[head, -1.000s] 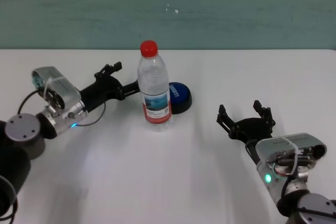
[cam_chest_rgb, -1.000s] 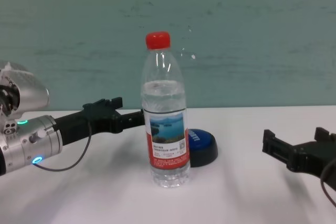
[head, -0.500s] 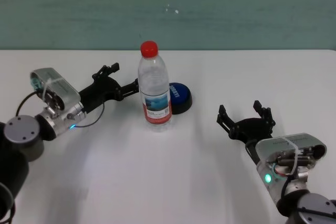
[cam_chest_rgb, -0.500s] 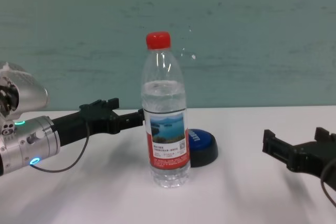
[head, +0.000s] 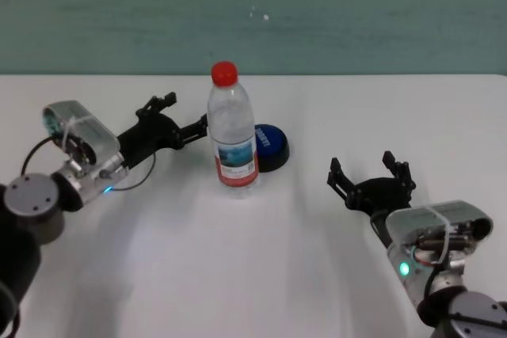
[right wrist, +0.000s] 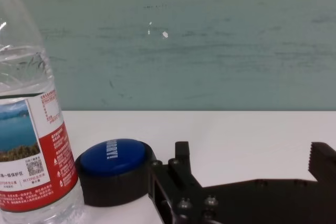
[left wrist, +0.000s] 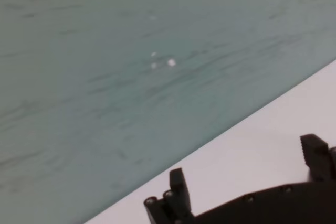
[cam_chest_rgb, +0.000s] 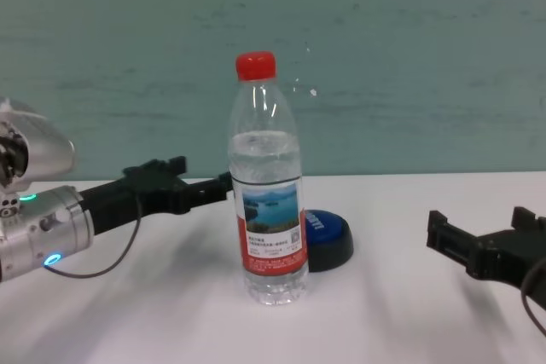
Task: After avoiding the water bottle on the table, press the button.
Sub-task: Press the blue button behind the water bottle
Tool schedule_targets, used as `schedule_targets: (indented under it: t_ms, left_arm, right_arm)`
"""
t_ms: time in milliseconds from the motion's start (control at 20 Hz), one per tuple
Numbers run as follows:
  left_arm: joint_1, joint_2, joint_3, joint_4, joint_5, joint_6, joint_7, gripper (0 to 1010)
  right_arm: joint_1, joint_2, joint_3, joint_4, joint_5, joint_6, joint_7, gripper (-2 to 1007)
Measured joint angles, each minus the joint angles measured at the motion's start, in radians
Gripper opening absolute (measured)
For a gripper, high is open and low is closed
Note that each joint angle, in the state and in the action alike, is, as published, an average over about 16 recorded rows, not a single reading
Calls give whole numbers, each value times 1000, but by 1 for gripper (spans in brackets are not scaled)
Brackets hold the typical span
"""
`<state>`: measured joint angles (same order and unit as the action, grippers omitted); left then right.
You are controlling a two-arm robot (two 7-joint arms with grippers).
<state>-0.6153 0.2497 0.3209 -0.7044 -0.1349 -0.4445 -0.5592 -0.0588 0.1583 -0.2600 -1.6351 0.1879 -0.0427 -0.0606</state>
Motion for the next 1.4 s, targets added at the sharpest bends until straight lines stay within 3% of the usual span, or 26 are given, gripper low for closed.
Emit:
schedule_targets:
  t_ms: [250,550,800,1050,1400]
  left_arm:
    - [86,29,-23,-148,11,77,79,1000]
    - [229,71,-70,-381,34,191,195,1000]
    - [344,96,-112,-555,56,262,270,1000]
    - [447,108,-150,-702,81,307,326,1000]
    - [552,99,-183,-838,107,329,363,1000]
  right_arm:
    - [0,0,0,0,0,0,0,1004]
    - [0,0,0,0,0,0,0,1004]
    - [0,0,0,0,0,0,0,1004]
    - [0,0,0,0,0,0,0,1004]
    - [0,0,0,0,0,0,0,1004]
